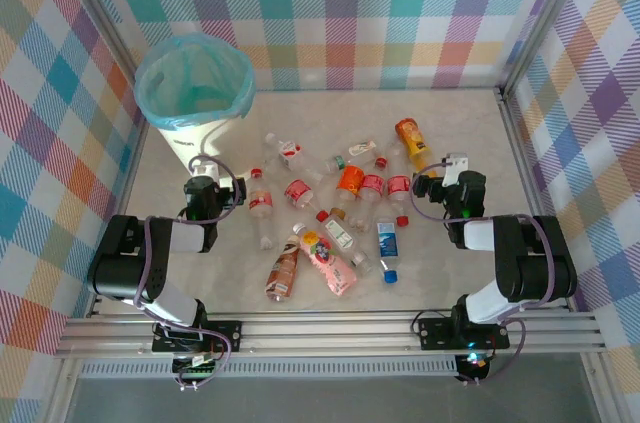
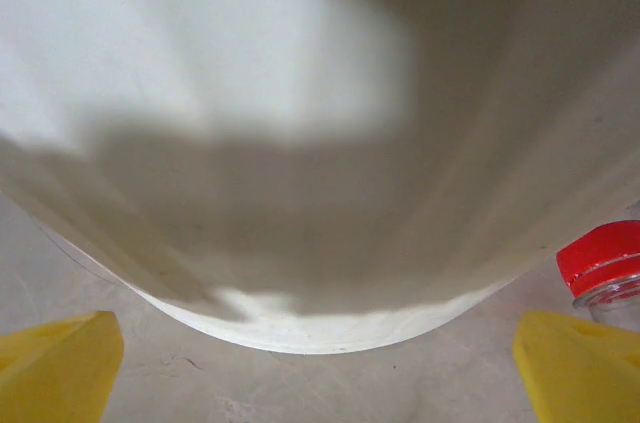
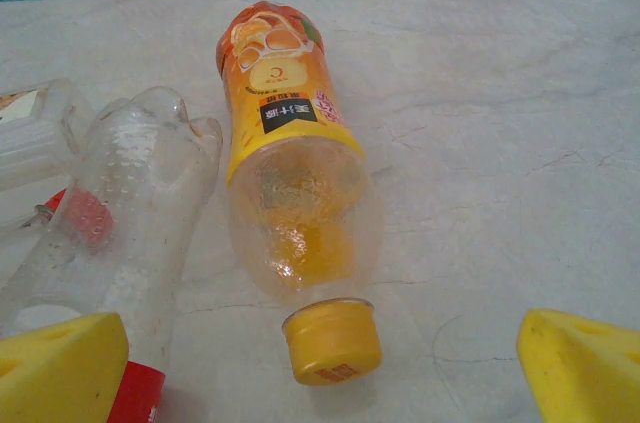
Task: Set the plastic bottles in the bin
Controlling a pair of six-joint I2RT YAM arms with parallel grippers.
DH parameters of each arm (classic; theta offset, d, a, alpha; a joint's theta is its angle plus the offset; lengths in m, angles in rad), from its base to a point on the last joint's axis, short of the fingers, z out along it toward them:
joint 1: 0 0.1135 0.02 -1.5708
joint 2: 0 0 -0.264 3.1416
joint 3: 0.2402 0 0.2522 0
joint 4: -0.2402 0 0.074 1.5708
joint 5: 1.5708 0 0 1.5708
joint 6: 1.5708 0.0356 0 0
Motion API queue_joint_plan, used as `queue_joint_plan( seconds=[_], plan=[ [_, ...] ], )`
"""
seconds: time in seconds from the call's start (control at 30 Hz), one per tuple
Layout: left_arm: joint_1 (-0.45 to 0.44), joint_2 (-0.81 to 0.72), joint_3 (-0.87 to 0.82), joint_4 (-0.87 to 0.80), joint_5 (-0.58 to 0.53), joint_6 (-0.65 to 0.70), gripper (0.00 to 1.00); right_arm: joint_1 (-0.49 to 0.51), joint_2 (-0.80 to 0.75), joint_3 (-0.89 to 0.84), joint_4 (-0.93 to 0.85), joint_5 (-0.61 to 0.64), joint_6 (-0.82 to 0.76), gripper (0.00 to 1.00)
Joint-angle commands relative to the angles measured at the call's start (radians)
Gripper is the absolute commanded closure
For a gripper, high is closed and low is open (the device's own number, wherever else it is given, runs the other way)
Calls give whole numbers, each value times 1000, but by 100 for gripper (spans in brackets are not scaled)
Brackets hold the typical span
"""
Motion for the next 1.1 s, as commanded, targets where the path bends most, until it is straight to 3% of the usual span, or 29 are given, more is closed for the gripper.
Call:
queue_joint_plan(
  seconds=[0.0, 0.9, 0.97, 1.07],
  plan=[
    [3, 2, 19, 22, -1, -5, 0, -1, 8, 12, 7, -2, 11, 0],
    [4, -2, 14, 30, 6, -3, 3, -3, 4, 9, 11, 11, 15, 0],
    [4, -21, 18, 7, 47, 17, 8, -2, -33, 20, -33, 46, 32, 0],
    [-8, -116, 27, -92, 38, 18, 6, -3, -164, 66, -227, 52, 29, 0]
  ],
)
